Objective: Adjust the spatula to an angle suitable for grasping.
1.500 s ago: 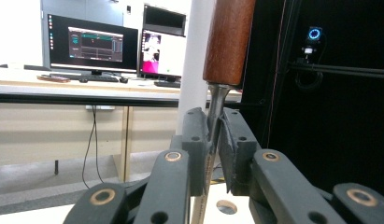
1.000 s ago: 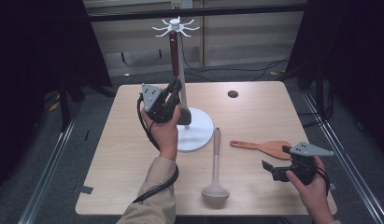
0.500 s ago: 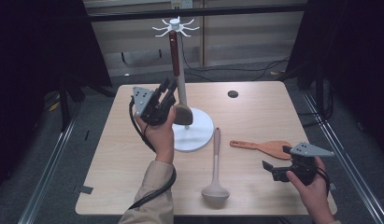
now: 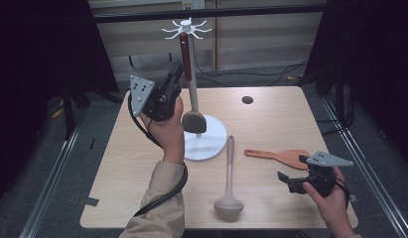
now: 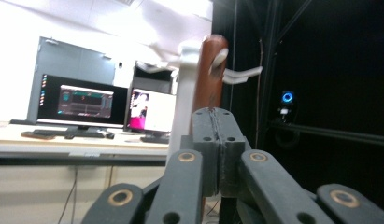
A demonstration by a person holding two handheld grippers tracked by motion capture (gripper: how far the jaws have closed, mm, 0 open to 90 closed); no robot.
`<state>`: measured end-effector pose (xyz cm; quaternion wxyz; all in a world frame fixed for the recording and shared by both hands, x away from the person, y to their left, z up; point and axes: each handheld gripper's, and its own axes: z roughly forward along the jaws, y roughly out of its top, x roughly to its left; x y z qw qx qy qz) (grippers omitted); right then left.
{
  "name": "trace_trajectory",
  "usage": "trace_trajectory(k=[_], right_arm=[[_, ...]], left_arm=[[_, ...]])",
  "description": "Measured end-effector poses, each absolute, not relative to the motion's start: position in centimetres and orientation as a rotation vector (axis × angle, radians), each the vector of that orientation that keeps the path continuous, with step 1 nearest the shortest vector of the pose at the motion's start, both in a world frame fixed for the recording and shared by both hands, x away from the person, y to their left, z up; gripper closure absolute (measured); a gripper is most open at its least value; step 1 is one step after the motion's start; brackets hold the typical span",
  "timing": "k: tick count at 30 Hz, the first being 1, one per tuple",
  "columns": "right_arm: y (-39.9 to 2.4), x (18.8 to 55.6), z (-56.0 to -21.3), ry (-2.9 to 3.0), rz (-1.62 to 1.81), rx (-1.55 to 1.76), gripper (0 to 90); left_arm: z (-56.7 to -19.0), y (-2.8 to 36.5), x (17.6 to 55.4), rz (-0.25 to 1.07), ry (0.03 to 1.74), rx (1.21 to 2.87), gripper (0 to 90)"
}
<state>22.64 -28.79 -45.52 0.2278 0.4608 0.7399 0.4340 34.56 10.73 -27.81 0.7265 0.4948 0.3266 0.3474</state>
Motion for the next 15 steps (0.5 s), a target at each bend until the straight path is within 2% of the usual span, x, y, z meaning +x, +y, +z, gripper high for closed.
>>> trace_trajectory(k=[6, 15], right_arm=[[-28.9, 22.6, -45.5, 2.032, 1.194, 1.278, 1.4], [-29.1, 22.6, -45.5, 2.032, 1.196, 1.275, 1.4]], left_arm=[[-26.0, 9.8, 34.9, 0.783, 0.667, 1.072, 90.0], [-25.5, 8.6, 35.9, 0.779, 0.653, 1.072, 89.9]])
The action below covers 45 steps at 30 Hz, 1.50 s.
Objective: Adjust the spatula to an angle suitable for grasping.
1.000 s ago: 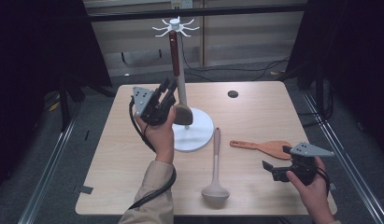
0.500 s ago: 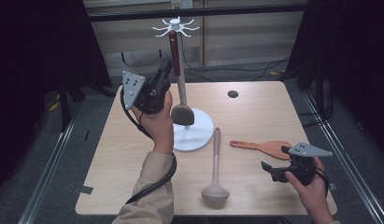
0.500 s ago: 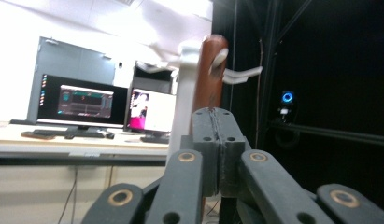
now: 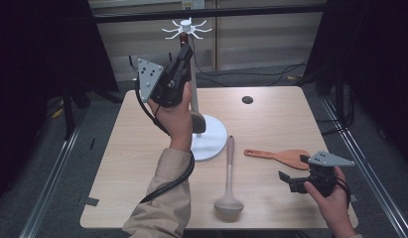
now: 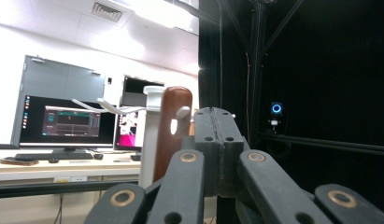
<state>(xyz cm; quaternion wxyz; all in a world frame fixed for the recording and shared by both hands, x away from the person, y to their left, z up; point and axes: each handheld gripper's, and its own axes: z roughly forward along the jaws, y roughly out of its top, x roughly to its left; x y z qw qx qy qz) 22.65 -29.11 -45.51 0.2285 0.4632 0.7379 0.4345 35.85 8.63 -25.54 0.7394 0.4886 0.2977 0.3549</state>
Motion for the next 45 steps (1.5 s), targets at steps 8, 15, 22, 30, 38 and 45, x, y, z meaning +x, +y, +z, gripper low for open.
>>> trace_trajectory(k=[8, 15, 22, 30, 38, 45], right_arm=[[-29.2, 22.7, -45.5, 2.030, 1.195, 1.281, 1.4], [-29.1, 22.7, -45.6, 2.039, 1.190, 1.274, 1.4], [-29.0, 22.7, -45.6, 2.042, 1.189, 1.274, 1.4], [-28.9, 22.8, -45.7, 2.044, 1.189, 1.277, 1.4], [-28.9, 22.8, -45.7, 2.044, 1.188, 1.278, 1.4], [-28.9, 22.8, -45.8, 2.048, 1.183, 1.274, 1.4]], left_arm=[[-25.7, 8.9, 36.6, 0.759, 0.681, 1.059, 89.6], [-25.5, 9.6, 36.8, 0.757, 0.688, 1.053, 89.7], [-25.5, 10.2, 37.1, 0.752, 0.703, 1.055, 89.6], [-25.5, 10.5, 37.3, 0.749, 0.715, 1.054, 89.6], [-25.6, 10.5, 37.6, 0.738, 0.721, 1.056, 89.7], [-25.7, 10.6, 37.7, 0.739, 0.728, 1.063, 89.7]])
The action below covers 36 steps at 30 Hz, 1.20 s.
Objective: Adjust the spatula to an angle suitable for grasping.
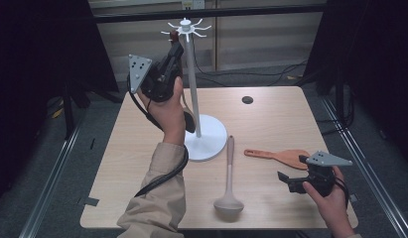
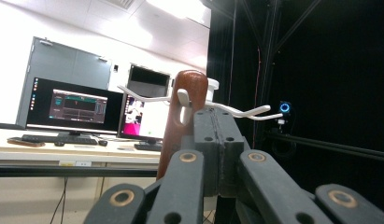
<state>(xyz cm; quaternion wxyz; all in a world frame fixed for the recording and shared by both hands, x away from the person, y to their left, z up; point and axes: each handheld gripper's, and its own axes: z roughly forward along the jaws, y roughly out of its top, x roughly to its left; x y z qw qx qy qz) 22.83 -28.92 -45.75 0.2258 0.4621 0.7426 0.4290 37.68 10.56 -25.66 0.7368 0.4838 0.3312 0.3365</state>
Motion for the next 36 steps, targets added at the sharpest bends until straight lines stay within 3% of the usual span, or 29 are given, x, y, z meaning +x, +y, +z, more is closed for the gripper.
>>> trace_trajectory(k=[14, 36], right_arm=[[-28.9, 22.8, -45.7, 2.049, 1.182, 1.275, 1.4], [-28.5, 22.9, -45.8, 2.065, 1.181, 1.263, 1.4]], left_arm=[[-26.4, 10.2, 36.7, 0.736, 0.710, 1.082, 87.4], [-34.1, 8.2, 33.9, 0.651, 0.715, 1.321, 80.8]])
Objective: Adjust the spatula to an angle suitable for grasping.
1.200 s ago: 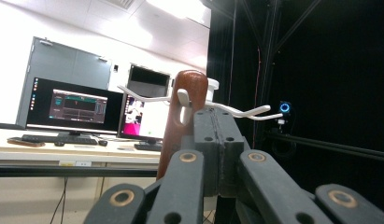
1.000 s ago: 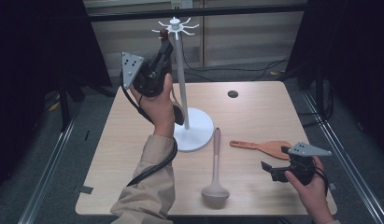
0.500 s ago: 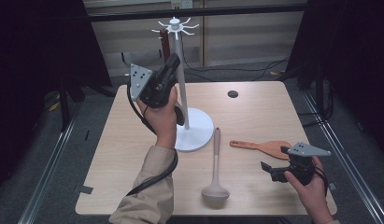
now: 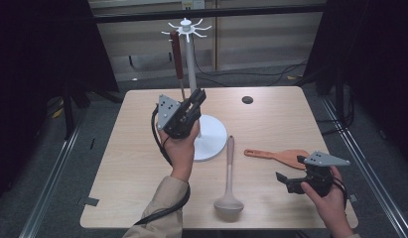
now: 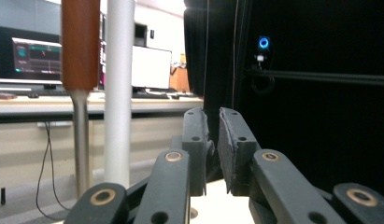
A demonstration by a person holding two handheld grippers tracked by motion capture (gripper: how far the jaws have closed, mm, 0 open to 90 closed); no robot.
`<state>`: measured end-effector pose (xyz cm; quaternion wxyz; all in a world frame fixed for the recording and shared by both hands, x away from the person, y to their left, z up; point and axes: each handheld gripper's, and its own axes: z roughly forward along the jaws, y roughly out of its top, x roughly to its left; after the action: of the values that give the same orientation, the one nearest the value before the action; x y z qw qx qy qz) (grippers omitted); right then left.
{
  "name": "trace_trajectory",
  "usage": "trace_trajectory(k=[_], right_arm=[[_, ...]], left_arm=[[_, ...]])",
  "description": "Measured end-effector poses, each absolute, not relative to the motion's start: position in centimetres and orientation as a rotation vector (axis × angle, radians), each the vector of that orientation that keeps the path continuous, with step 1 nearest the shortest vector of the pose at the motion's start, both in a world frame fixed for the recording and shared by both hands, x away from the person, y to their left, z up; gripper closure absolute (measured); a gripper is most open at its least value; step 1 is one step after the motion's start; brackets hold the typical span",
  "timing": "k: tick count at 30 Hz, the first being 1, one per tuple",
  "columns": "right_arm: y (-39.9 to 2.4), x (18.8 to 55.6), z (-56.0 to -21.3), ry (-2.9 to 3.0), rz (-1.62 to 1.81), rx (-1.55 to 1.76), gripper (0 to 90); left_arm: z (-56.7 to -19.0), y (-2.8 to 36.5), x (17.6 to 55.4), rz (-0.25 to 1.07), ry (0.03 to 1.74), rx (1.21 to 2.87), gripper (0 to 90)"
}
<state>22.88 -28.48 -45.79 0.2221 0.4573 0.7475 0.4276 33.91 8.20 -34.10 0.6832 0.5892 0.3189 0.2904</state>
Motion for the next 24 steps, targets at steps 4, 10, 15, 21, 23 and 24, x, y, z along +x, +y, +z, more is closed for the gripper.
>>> trace_trajectory(k=[4, 10, 15, 21, 23, 24], right_arm=[[-28.4, 22.9, -45.8, 2.072, 1.179, 1.260, 1.4], [-28.4, 22.9, -45.8, 2.073, 1.179, 1.259, 1.4], [-28.4, 22.9, -45.8, 2.064, 1.182, 1.261, 1.4], [-28.4, 22.9, -45.8, 2.069, 1.183, 1.261, 1.5], [-28.3, 22.9, -45.8, 2.070, 1.182, 1.259, 1.5], [-28.3, 22.9, -45.8, 2.071, 1.182, 1.258, 1.5]], left_arm=[[-35.6, 8.0, 33.3, 0.626, 0.729, 1.339, 76.6], [-38.0, 7.8, 32.6, 0.586, 0.759, 1.387, 74.3], [-39.5, 7.8, 32.4, 0.550, 0.753, 1.460, 72.4], [-40.9, 7.2, 32.3, 0.491, 0.772, 1.538, 68.2], [-41.5, 7.0, 32.4, 0.466, 0.775, 1.574, 67.5], [-41.7, 6.8, 32.4, 0.459, 0.777, 1.581, 66.6]])
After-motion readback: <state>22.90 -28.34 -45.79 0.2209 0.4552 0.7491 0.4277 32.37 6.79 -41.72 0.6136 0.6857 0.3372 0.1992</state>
